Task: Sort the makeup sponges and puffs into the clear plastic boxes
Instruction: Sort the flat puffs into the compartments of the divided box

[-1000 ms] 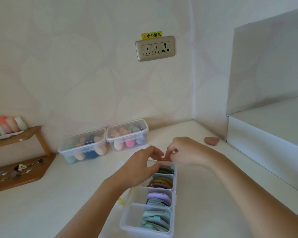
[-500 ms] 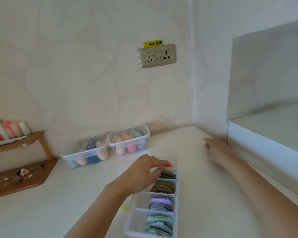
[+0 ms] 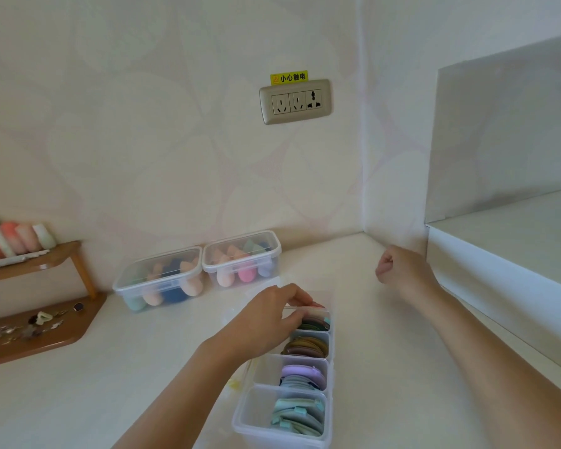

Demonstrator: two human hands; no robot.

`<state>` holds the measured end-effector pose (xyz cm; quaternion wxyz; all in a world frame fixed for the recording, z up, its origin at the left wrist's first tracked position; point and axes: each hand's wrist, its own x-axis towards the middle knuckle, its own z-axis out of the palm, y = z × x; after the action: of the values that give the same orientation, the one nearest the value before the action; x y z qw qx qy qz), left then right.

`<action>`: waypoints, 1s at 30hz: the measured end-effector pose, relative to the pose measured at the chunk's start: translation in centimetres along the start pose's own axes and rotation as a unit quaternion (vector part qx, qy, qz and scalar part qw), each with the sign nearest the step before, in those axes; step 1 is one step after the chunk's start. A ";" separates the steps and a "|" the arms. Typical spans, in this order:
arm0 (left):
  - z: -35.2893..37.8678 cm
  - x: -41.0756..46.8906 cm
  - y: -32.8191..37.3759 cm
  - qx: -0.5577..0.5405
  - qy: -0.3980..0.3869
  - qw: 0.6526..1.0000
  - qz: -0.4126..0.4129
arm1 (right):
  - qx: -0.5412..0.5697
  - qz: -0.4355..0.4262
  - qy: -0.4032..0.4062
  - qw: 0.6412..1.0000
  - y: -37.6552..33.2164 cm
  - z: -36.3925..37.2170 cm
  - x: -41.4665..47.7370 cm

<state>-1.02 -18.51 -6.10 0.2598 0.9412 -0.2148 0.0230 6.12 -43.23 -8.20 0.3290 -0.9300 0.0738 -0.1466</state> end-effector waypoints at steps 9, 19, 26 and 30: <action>-0.1 -0.1 0.1 -0.020 -0.006 1.000 0.005 | 0.263 -0.158 0.023 0.951 -5.6 -1.9 -3.3; 0.2 0.2 -0.1 -0.025 0.016 0.999 -0.015 | 0.127 -0.230 -0.064 0.963 -7.0 0.8 -5.1; 0.2 0.2 0.0 -0.018 0.028 0.999 -0.013 | 0.111 -0.234 -0.059 0.964 -7.5 1.6 -5.8; 0.3 0.1 -0.1 -0.015 0.031 0.999 -0.009 | 0.106 -0.220 -0.065 0.968 -7.7 2.0 -5.7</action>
<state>-0.89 -18.65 -6.38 0.2802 0.9381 -0.1980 0.0469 1.68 -34.70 -6.09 0.3890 -0.8909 -0.1702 -0.1615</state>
